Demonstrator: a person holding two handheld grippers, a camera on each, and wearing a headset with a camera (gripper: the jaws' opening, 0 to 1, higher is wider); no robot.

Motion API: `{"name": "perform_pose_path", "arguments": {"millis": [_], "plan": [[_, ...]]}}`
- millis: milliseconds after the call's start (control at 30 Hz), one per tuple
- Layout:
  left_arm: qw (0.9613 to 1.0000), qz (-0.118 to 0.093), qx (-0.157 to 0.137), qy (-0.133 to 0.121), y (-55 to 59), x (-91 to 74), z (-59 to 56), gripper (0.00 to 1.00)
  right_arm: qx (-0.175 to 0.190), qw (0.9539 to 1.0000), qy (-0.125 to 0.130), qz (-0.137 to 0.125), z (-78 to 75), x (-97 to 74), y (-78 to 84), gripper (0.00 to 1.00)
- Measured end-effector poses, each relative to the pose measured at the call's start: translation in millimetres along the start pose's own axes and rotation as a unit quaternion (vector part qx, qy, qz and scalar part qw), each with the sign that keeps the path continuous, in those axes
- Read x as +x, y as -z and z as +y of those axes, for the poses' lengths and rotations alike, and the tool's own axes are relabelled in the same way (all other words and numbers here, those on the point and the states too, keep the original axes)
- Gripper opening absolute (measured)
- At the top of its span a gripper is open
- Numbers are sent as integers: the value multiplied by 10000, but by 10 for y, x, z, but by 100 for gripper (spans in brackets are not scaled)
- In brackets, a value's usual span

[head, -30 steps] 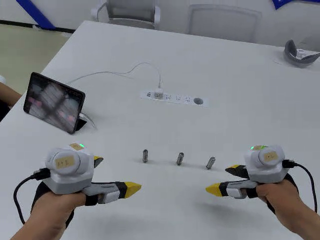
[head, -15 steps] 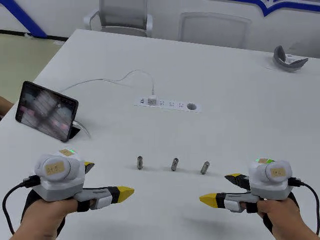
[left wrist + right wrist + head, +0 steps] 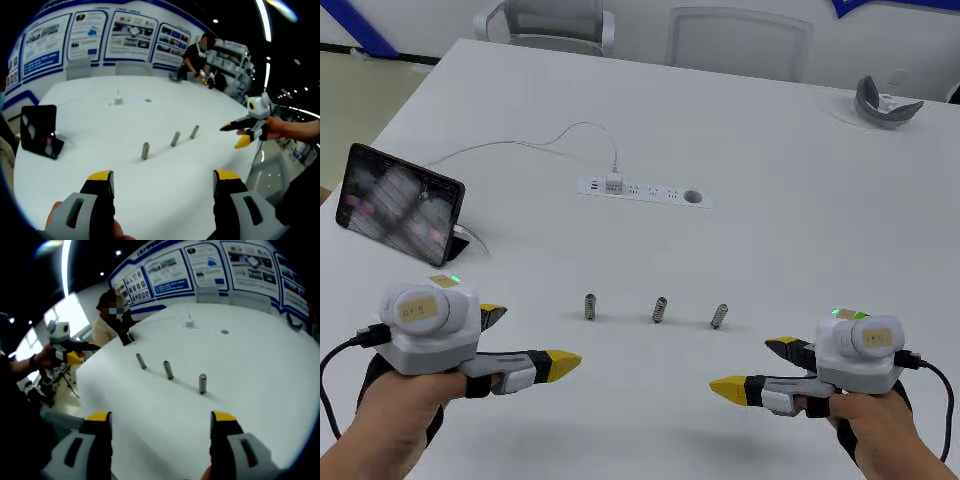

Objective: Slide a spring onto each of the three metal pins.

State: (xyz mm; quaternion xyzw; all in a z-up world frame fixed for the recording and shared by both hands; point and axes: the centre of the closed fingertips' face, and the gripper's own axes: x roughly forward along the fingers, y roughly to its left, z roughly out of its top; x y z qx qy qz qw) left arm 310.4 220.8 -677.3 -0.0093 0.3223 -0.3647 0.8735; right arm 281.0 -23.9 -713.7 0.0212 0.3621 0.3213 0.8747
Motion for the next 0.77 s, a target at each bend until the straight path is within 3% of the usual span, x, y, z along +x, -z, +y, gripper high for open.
{"name": "perform_pose_path", "arguments": {"millis": [133, 400, 767], "plan": [[9999, 125, 68, 62, 50, -3, -24, 77, 22, 10000, -1, 4, 22, 7, 17, 83], [9997, 122, 37, 208, 70, -7, -93, 73, 72, 10000, -22, 21, 36, 19, 58, 85], [9997, 164, -5, 156, 129, -28, -43, 75, 72, 10000, 0, -34, 10, -4, 37, 87]]}}
